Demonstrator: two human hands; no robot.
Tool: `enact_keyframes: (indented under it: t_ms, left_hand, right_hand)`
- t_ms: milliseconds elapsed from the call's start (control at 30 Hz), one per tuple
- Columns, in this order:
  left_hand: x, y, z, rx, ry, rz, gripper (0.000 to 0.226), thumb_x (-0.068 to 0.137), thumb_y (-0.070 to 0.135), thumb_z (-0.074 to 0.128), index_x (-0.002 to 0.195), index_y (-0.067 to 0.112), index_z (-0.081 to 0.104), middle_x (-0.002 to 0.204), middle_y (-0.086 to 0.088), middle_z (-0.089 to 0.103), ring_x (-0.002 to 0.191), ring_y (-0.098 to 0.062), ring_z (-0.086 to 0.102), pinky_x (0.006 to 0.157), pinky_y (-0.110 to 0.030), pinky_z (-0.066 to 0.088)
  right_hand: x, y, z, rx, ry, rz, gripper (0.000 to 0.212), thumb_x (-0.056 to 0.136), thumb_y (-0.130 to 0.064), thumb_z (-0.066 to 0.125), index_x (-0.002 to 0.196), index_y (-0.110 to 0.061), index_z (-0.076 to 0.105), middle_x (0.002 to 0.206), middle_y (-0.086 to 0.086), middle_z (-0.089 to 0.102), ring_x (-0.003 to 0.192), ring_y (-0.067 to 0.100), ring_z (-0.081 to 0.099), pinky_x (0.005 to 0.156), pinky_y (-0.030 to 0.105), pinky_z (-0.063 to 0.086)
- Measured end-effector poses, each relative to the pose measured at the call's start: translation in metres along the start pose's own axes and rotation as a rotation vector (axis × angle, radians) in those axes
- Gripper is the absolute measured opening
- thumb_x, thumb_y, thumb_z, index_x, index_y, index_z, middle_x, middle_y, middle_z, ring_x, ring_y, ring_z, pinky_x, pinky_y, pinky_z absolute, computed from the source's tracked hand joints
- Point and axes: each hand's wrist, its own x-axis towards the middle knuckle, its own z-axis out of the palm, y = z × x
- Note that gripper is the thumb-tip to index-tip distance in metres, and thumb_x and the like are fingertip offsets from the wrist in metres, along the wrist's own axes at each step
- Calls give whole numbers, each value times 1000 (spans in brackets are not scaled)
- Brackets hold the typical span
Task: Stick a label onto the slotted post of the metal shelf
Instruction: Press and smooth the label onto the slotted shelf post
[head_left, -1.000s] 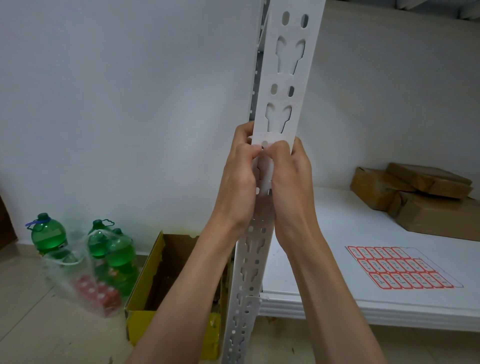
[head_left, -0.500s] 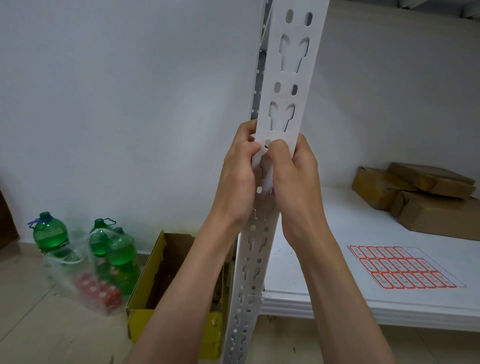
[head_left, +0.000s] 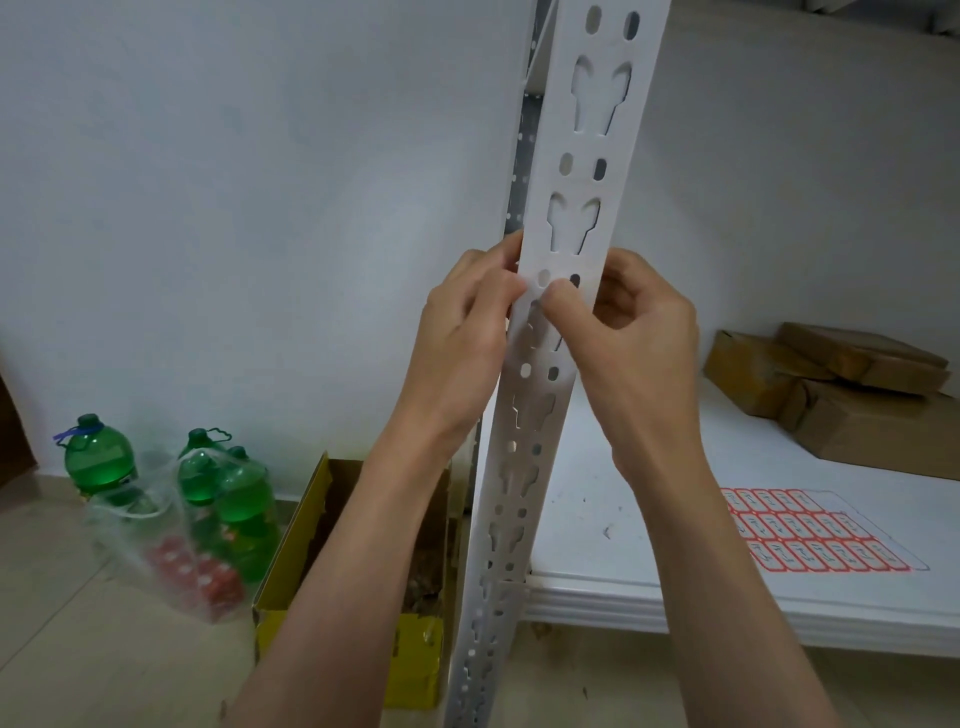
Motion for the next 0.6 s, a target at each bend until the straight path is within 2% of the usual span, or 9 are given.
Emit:
enact_keyframes:
  t_ms: [100,167,367,467,600]
  left_hand:
    - [2,-1,-1,-4,2,-5,58,89,42,33,138,25,58,124,1,66,110,-13,63,79,-6,50]
    - [2,-2,-1,-7,6,-1,58,89,42,33,138,25,59,124,0,66,110,-13,63,77,-6,50]
    - [2,-2,-1,-20,11,8,53,93,36,34,138,22,59,124,0,66,106,-9,64,77,-8,50]
    - [2,-1,-1,-20,14,15,53,92,36,35,136,22,61,122,1,66,107,-9,63,80,-9,50]
    - [1,-1,-2,17,-4,24,41,104,24,35,135,20,62,122,1,65,111,-8,63,84,-8,49]
  right_hand:
    - [1,-4,4,-95,32,-54,14,84,-31,68,95,-35,61,76,-33,62,76,-8,66,65,6,50]
    - [1,-6,6,-140,28,-67,16,83,-32,68,92,-37,56,68,-40,55,73,-15,62,63,3,48]
    - [2,-6,6,-299,21,-92,18,87,-33,68,99,-29,55,75,-37,44,71,-25,55,60,-1,44]
    - [4,-9,5,-382,17,-67,16,88,-36,65,100,-29,56,75,-35,43,69,-10,60,58,2,46]
    - [7,-14,2,-505,-29,-39,23,93,-38,59,107,-20,57,82,-16,54,69,4,56,51,8,41]
